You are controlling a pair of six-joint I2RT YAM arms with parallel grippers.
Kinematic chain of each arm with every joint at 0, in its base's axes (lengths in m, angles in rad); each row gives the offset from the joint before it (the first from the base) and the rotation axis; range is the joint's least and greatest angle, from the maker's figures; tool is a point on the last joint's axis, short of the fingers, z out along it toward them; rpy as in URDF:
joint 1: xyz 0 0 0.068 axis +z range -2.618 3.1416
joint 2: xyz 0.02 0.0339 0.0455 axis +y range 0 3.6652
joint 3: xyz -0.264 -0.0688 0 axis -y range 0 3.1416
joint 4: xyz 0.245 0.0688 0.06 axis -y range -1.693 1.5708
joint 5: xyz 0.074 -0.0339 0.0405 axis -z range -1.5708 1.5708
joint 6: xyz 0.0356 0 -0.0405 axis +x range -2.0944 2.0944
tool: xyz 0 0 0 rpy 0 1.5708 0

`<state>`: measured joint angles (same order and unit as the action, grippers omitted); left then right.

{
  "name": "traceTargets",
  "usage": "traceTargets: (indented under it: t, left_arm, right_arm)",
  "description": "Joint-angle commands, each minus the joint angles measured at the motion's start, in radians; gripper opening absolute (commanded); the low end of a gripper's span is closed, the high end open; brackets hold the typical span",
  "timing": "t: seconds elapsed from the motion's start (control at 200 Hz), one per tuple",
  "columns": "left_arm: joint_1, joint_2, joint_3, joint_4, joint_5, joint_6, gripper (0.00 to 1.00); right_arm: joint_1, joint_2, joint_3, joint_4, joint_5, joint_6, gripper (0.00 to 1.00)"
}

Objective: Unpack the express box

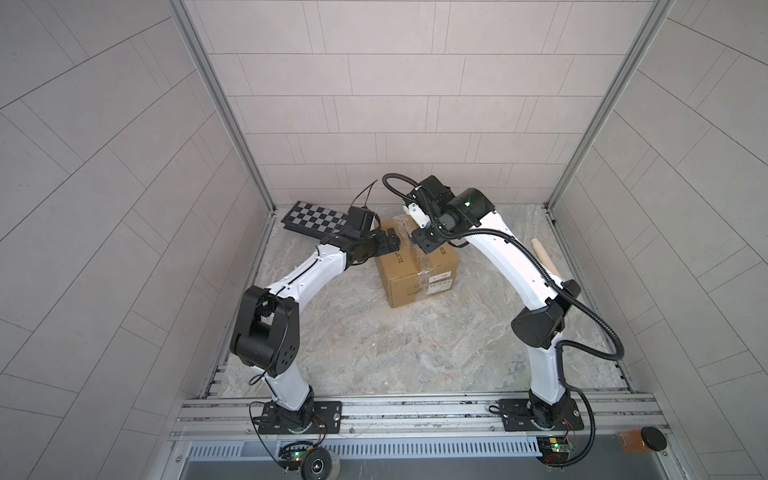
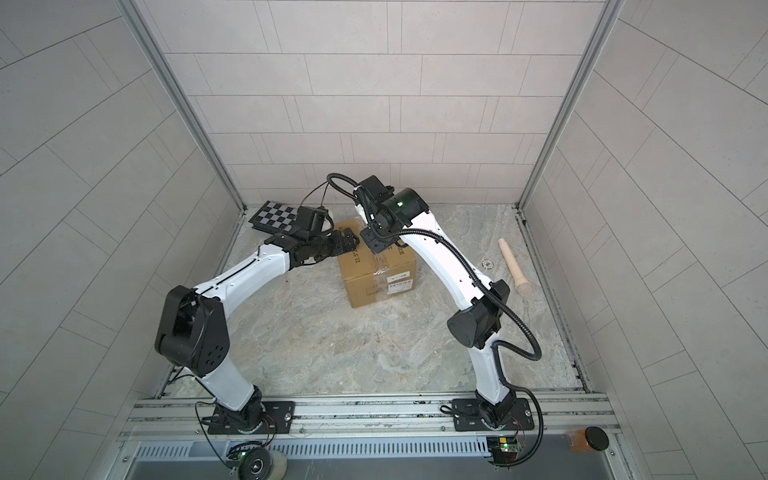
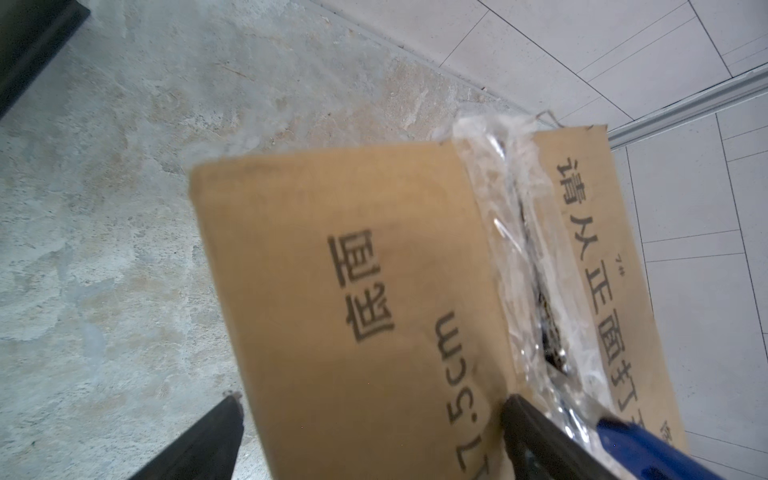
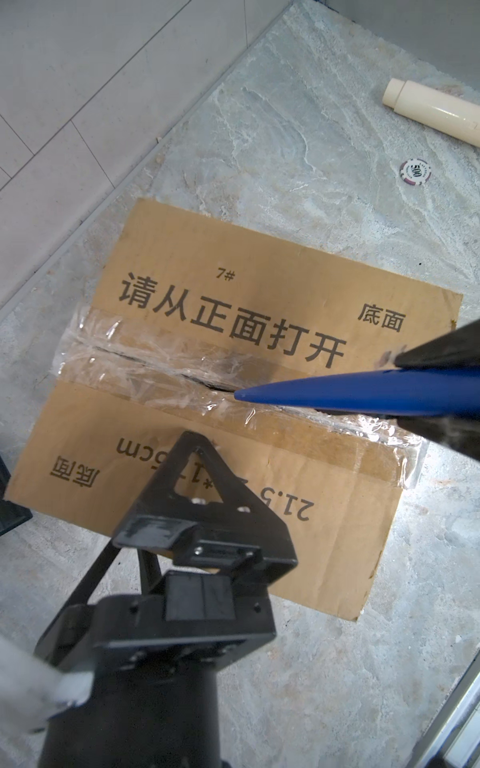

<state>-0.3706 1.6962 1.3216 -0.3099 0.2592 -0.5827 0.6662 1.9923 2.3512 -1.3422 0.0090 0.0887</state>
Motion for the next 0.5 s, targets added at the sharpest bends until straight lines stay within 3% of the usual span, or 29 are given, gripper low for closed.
traceTargets:
  t: [0.0,0.28,0.496]
  left_arm:
    - [0.014,0.014,-0.046,-0.089,-0.069,0.031,1.0]
    - [0.016,-0.097,-0.05,-0.003,0.017,0.074,1.0]
    - [0.013,-0.059,-0.02,-0.125,-0.072,0.1,1.0]
  right_arm:
    - [0.017,-0.126,-0.051,-0.06,-0.083,-0.026,0.0]
    - [0.015,-0.105,-0.099,0.042,-0.128,-0.021,0.0]
    - [0.016,-0.057,-0.059,0.096,-0.177,-0.053,0.0]
